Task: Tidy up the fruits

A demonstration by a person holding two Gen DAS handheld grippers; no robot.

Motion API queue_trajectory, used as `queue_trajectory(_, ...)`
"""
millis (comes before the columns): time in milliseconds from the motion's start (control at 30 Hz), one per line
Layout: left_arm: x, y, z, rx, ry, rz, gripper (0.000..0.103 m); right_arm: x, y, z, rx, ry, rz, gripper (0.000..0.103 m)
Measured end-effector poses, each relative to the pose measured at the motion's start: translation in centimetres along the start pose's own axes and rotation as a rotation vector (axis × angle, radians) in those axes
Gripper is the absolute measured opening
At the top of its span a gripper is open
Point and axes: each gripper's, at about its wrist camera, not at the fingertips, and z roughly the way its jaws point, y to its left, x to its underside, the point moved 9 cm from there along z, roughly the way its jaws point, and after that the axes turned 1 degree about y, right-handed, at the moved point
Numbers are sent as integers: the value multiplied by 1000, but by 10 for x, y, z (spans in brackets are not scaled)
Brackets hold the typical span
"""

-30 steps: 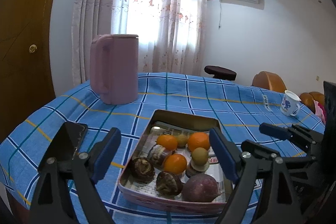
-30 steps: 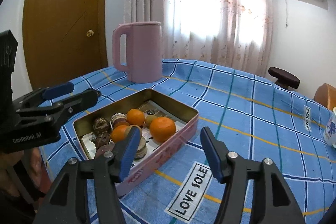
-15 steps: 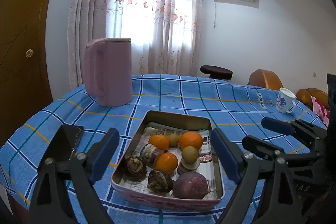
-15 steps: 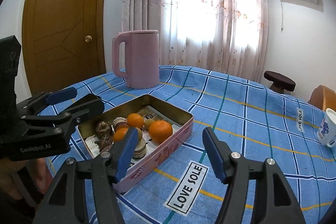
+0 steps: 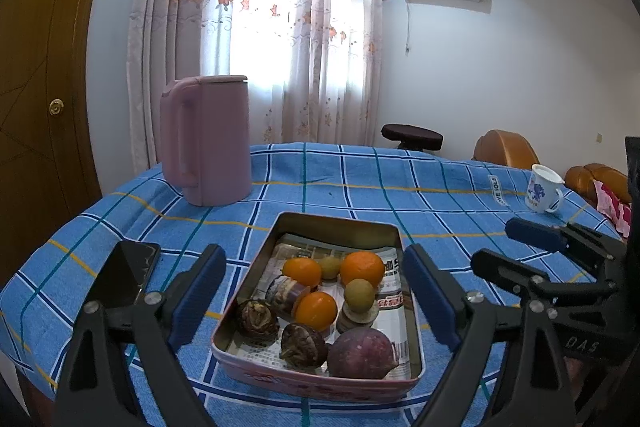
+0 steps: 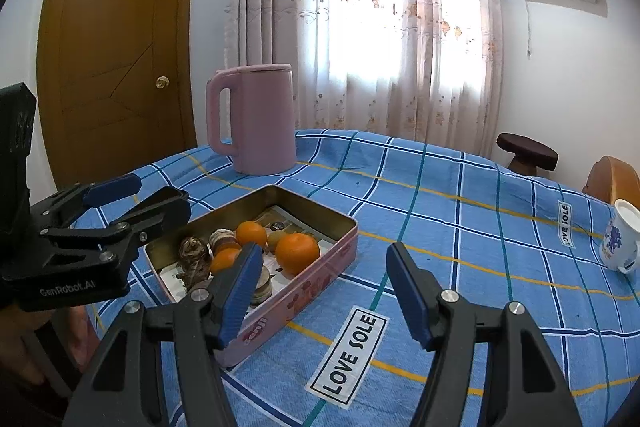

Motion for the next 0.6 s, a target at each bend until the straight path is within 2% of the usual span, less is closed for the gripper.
queue_trajectory(233,0,-1,0,-2,-1,2,95,0,-7,-3,10,-7,18,66)
queue_trajectory(367,-2,-1,-2,-8,-8,10,100,1,-12,-6,24,-13,23,67)
queue_trajectory(600,-9,-4,-10,-21,-37,31,103,-1,-20,-13,55,-29,17,67)
